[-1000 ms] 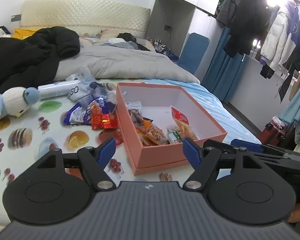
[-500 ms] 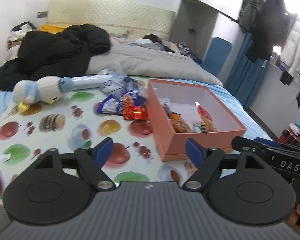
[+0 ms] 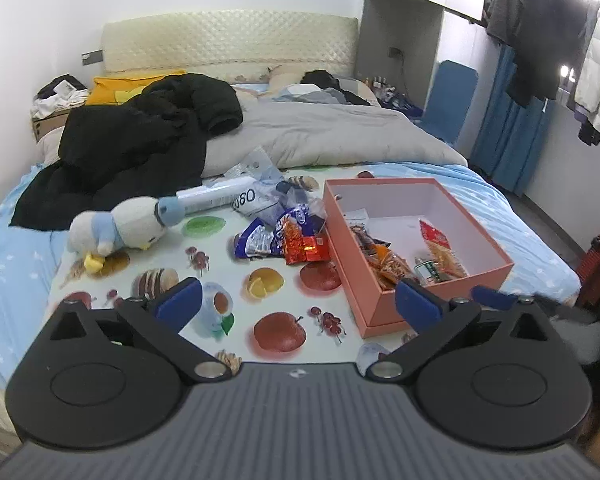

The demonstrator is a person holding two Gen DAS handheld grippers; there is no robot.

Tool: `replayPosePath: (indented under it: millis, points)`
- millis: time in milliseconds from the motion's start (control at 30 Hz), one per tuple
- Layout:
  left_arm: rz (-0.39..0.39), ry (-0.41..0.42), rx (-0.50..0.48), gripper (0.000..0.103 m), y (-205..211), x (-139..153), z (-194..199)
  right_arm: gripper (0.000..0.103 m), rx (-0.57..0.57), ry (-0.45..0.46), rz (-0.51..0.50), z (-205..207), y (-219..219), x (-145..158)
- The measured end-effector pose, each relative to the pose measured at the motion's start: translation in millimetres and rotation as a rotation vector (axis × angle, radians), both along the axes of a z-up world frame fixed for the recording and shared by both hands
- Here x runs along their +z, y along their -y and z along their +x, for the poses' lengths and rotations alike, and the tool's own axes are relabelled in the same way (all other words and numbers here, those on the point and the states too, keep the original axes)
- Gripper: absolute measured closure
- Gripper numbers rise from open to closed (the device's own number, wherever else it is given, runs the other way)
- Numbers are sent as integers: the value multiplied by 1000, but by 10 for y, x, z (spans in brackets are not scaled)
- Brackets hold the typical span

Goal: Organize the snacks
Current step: 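Move both open tools back toward the remaining snacks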

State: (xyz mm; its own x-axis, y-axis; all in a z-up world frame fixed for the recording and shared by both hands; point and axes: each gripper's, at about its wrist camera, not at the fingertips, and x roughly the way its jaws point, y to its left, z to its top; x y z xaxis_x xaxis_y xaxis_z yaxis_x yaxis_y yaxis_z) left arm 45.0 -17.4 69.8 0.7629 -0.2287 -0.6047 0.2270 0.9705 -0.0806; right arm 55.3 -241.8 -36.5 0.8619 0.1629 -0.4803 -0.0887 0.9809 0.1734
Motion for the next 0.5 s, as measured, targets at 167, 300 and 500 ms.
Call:
replayPosePath:
  millis: [167,300,500]
  points:
    - [58,21,-10,0,30,489,108,27,17,-25,-19,196,-103,-63]
    - [20,-147,-11,0,11,669,360,27,38,-64,-23,366,-199,-144]
    - [-10,-210,-28,0,-1,678,491,27,41,-65,-19,548,-325,-187]
